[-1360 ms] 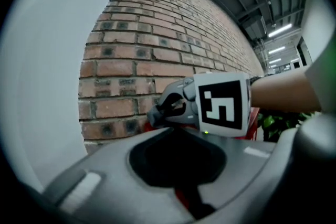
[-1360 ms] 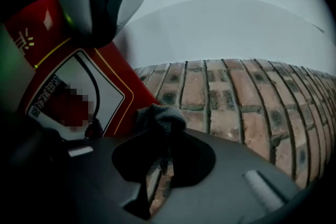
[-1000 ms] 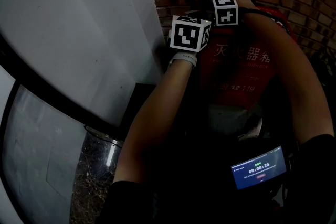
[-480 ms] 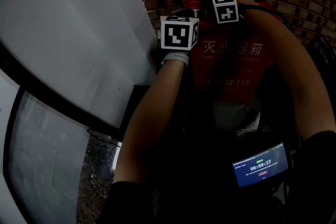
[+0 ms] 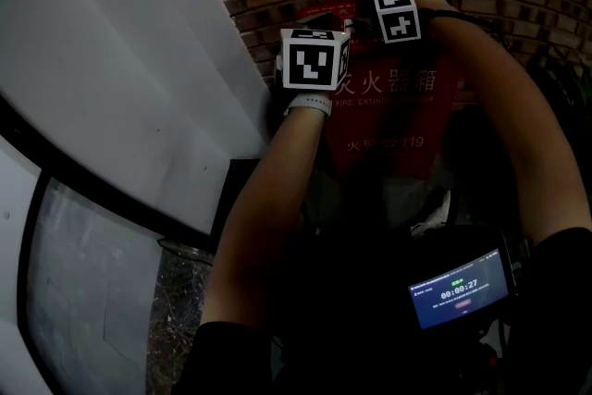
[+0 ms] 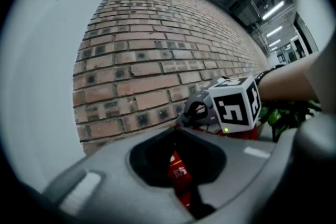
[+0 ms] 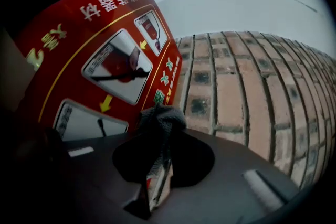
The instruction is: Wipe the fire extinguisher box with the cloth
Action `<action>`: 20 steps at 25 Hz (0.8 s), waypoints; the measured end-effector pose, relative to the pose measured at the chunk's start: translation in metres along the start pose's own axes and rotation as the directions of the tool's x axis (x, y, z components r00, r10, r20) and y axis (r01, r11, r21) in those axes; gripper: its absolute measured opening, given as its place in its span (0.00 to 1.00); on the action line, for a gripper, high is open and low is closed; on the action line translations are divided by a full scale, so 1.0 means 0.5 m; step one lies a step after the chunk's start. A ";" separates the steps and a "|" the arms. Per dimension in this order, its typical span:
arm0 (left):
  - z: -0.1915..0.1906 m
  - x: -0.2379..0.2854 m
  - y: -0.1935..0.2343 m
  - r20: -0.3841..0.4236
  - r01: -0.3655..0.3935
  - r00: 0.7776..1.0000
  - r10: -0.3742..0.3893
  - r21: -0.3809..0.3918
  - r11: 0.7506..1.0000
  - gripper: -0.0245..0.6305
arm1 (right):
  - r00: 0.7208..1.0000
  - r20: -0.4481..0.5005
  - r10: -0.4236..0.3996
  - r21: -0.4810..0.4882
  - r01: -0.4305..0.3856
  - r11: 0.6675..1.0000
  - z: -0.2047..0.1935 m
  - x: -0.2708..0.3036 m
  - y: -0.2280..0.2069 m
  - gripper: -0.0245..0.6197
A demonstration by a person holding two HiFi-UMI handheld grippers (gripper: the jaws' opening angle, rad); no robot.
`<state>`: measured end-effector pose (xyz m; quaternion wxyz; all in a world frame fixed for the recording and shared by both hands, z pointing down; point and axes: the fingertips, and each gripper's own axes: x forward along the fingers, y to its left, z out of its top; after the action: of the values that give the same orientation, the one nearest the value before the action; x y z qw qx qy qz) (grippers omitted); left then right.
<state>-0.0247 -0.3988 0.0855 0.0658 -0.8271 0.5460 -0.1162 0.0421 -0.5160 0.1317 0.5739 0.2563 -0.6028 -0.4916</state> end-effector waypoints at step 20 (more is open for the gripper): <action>0.025 0.045 -0.147 0.028 0.068 0.997 -0.067 -0.030 0.997 0.04 | 0.982 -0.188 0.020 0.107 0.000 0.994 -0.298 -0.076 0.078 0.09</action>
<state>0.0522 -0.3907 0.0933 0.0563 -0.8476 0.5184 -0.0987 0.2007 -0.5123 0.1285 0.6166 0.3291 -0.5721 -0.4292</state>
